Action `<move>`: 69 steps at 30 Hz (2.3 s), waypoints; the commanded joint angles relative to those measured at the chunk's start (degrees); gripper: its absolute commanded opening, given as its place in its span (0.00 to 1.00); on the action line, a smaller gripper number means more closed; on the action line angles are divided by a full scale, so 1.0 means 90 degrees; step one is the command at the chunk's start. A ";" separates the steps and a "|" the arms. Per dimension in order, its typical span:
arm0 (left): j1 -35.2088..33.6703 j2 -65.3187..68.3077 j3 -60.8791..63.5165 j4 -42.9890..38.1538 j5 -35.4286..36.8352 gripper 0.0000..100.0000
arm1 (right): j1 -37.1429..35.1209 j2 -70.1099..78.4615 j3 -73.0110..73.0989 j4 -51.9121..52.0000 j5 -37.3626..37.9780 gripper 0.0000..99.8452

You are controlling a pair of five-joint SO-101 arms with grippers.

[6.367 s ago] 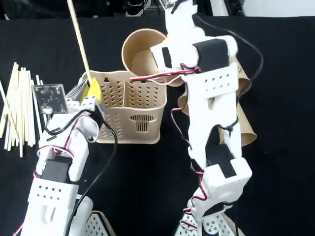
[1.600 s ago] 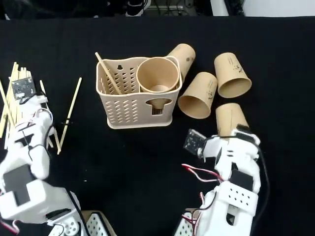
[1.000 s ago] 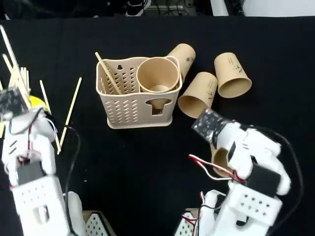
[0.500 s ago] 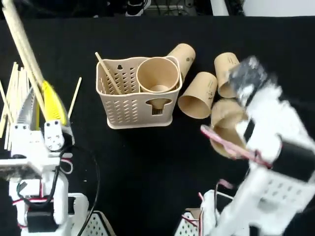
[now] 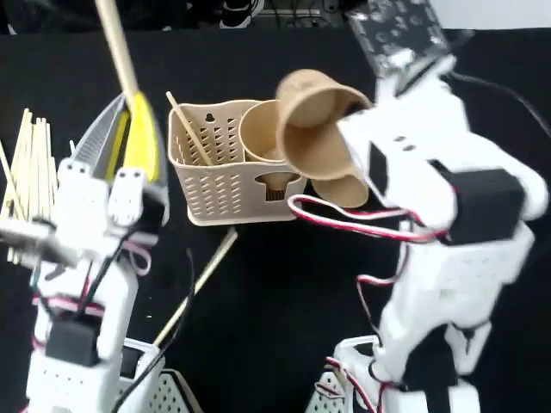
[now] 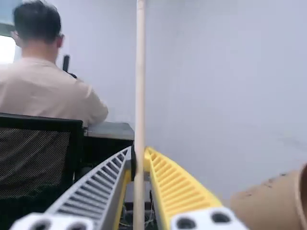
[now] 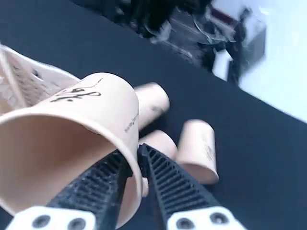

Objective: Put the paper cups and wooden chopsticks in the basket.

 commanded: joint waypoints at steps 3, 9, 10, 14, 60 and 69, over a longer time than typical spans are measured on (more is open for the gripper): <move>0.0171 0.2022 -0.1538 -0.0137 0.0078 0.03 | -0.0400 0.1226 -0.1206 0.0156 -0.0488 0.01; 0.0132 0.3106 -0.1499 -0.0918 0.0430 0.03 | -0.0234 0.2007 -0.1353 0.0176 -0.0918 0.01; 0.0132 0.3145 -0.1402 -0.1065 0.0518 0.03 | -0.0195 0.2007 -0.1245 0.0176 -0.0967 0.01; 0.0112 0.3136 -0.0884 -0.1436 0.0733 0.03 | -0.0059 0.1822 -0.0659 0.0176 -0.0957 0.01; -0.0063 0.4425 0.0015 -0.3350 0.1280 0.03 | -0.0840 0.1021 0.0366 0.0176 -0.0772 0.30; -0.0044 0.3692 0.0718 -0.3360 0.1280 0.03 | -0.0879 0.1011 -0.0083 0.0147 -0.0723 0.32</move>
